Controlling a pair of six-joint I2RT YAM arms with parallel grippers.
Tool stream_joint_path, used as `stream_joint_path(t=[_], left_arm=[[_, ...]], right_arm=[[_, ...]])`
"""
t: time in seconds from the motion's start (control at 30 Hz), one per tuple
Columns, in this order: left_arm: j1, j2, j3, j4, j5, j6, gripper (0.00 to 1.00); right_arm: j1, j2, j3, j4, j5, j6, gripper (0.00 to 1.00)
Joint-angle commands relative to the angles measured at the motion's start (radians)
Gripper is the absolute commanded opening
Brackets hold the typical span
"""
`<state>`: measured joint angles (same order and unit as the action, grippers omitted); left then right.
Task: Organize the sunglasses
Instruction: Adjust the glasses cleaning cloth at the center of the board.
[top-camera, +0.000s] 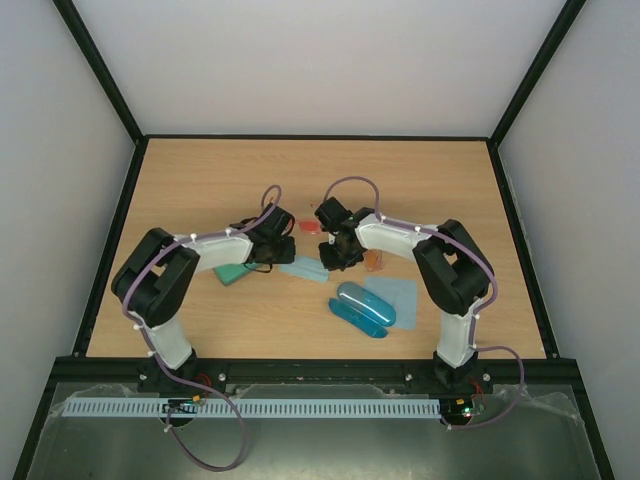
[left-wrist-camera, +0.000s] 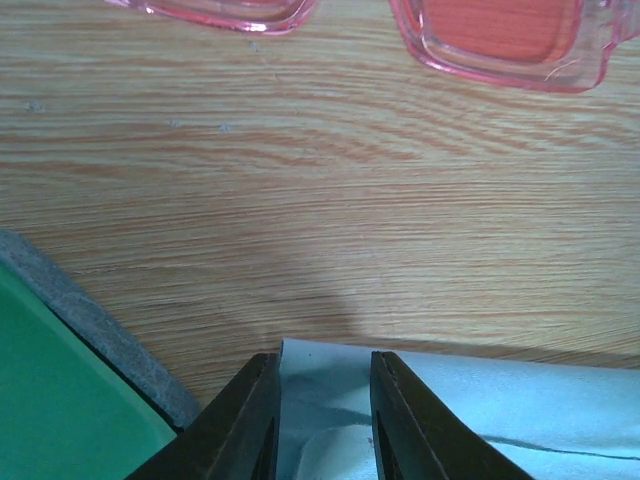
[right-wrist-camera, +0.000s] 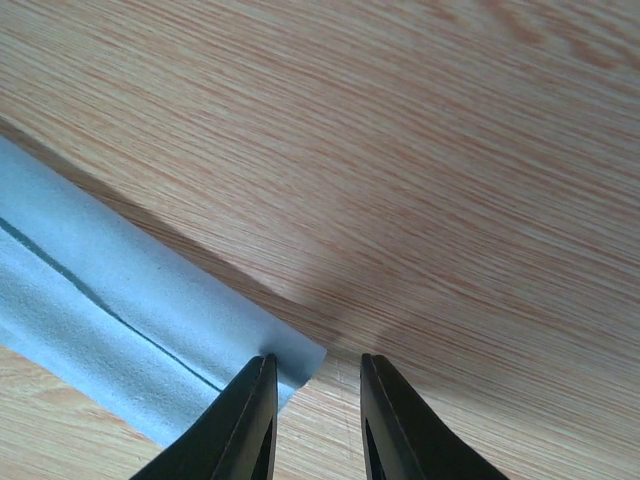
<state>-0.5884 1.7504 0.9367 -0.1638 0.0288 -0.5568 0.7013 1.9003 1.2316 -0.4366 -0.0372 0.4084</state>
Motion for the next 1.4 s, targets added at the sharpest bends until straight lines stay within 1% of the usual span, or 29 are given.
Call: stream_joint_path(t=[0.0, 0.37, 0.63, 0.73, 0.87, 1.23, 1.37], left_arm=[[0.007, 0.026, 0.019, -0.003, 0.008, 0.017, 0.29], [0.011, 0.026, 0.024, -0.008, 0.013, 0.017, 0.28], [0.010, 0.018, -0.005, 0.010, 0.024, 0.007, 0.28], [0.010, 0.020, -0.018, 0.021, 0.031, 0.000, 0.26], [0.010, 0.022, -0.024, 0.028, 0.032, -0.003, 0.22], [0.010, 0.021, -0.037, 0.042, 0.035, -0.016, 0.04], [0.011, 0.001, -0.046, 0.046, 0.027, -0.024, 0.02]], right_arm=[[-0.008, 0.020, 0.003, -0.036, 0.002, 0.001, 0.24], [-0.013, 0.025, 0.007, -0.027, -0.010, -0.001, 0.24], [-0.013, 0.038, 0.007, -0.022, -0.022, 0.001, 0.22], [-0.013, 0.044, 0.006, -0.018, -0.023, 0.001, 0.21], [-0.013, 0.054, 0.006, -0.015, -0.023, 0.001, 0.19], [-0.013, 0.056, 0.015, -0.008, -0.025, 0.000, 0.02], [-0.013, 0.049, 0.021, -0.005, -0.018, -0.002, 0.01]])
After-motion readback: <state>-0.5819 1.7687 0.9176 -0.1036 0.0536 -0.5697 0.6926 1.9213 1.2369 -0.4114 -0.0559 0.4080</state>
